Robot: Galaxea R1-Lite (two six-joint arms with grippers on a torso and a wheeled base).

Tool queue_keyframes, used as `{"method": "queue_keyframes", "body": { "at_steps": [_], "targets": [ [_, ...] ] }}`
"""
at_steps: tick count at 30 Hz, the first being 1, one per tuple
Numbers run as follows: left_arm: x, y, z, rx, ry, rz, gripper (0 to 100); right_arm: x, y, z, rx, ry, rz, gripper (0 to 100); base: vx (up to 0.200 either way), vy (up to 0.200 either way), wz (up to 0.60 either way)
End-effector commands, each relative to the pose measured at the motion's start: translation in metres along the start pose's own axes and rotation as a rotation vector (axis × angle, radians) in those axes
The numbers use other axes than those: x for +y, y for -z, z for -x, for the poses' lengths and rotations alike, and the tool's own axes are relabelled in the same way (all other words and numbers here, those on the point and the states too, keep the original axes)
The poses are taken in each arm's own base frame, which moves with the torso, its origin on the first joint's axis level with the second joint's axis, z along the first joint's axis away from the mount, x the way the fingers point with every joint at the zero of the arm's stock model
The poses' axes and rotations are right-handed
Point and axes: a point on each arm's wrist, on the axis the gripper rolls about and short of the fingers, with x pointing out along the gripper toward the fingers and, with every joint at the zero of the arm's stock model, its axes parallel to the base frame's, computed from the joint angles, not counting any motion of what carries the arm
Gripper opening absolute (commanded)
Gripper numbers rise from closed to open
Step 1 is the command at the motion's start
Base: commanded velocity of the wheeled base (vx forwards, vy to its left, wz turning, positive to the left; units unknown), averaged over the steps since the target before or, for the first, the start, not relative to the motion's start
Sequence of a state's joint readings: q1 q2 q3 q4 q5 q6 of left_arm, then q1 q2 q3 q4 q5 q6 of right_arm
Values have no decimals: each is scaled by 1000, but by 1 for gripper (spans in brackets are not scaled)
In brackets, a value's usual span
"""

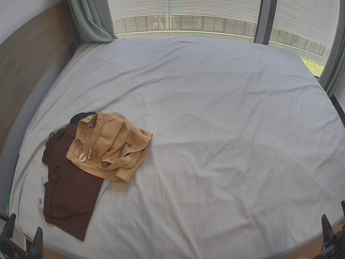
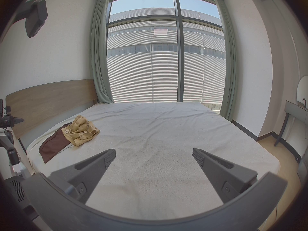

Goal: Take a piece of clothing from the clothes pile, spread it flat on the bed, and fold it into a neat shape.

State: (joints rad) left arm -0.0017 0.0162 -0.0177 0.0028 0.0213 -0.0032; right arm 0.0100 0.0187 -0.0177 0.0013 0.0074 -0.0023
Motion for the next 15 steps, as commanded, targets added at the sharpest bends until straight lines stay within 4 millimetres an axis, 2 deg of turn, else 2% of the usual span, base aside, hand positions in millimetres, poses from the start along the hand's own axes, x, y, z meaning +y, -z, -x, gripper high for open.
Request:
{"method": "queue_keyframes", "body": {
  "at_steps": [1,15],
  "targets": [
    [0,5,0,3,-2,0,100,0,4,0,2,-3,1,100,0,0,0],
    [0,5,0,3,0,0,100,0,4,0,2,-3,1,100,0,0,0]
  ]
}}
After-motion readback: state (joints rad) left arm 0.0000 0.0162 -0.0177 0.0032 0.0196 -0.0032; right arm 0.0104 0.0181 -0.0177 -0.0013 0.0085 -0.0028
